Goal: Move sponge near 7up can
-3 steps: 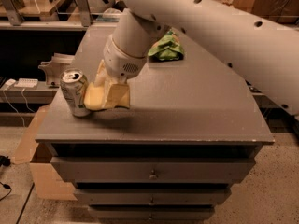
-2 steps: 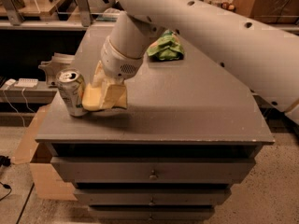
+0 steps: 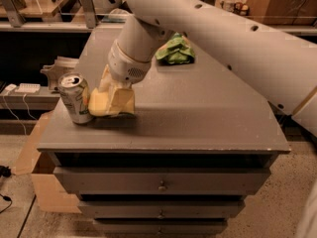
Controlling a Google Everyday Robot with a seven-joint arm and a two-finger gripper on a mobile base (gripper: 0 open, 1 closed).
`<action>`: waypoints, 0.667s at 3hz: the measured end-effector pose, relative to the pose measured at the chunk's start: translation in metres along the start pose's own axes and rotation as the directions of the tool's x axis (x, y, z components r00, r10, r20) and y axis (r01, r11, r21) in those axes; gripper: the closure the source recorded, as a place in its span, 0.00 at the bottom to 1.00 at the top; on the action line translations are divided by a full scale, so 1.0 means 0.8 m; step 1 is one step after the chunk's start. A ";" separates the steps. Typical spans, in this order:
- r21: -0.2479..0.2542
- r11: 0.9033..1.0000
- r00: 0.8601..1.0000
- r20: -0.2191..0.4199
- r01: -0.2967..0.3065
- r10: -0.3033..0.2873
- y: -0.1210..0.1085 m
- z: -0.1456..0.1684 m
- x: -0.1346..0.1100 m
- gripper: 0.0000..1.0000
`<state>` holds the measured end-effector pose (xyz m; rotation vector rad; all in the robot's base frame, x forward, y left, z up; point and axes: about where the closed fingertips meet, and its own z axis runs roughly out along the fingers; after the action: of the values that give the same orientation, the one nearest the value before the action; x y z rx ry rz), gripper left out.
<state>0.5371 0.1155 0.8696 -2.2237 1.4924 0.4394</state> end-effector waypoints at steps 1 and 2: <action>-0.007 1.000 1.000 0.004 -0.002 0.002 -0.002 0.002 0.001 0.30; -0.025 1.000 1.000 0.006 0.007 -0.007 -0.001 0.007 -0.003 0.06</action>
Offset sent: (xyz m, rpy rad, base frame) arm -0.0021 0.0074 -0.0039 -0.0084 0.0299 0.0341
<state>0.5365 0.1204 0.8660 -2.2444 1.4835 0.4650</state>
